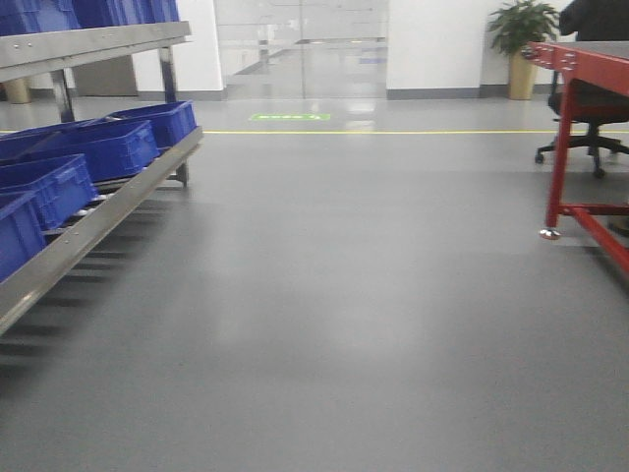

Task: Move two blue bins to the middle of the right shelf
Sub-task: 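Drive the base up to the shelf of blue bins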

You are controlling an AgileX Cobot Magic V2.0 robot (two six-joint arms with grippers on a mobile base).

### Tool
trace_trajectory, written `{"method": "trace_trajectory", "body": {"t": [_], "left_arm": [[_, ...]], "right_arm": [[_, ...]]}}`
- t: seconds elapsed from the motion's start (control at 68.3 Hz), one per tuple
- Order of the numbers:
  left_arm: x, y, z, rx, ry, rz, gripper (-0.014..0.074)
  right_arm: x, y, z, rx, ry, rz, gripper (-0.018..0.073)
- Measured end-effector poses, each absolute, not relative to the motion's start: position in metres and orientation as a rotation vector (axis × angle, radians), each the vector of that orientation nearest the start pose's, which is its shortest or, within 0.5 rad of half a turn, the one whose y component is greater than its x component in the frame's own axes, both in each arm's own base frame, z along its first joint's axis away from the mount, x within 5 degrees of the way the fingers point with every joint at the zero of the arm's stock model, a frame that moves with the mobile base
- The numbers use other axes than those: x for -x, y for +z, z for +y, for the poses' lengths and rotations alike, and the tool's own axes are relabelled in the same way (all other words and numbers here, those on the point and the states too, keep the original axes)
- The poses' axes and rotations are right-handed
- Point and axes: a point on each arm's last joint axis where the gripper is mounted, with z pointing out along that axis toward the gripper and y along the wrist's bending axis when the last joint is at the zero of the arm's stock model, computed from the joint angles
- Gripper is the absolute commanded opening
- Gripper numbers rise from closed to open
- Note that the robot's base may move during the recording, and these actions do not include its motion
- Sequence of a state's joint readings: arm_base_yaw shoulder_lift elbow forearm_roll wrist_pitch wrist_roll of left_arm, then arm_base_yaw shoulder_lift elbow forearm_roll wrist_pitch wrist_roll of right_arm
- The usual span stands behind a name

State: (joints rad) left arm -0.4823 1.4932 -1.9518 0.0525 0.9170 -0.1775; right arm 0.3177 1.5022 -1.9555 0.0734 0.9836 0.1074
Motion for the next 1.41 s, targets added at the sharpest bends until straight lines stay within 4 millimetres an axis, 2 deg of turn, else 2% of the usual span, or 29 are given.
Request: {"method": "trace_trajectory", "body": {"t": [1.406], "left_arm": [[-0.2722, 0.526, -0.1381, -0.303, -0.375, 1.905, -0.0111]], "right_arm": [[-0.2881, 0.5165, 0.1004, 0.205, 0.359, 2.017, -0.0153]]}}
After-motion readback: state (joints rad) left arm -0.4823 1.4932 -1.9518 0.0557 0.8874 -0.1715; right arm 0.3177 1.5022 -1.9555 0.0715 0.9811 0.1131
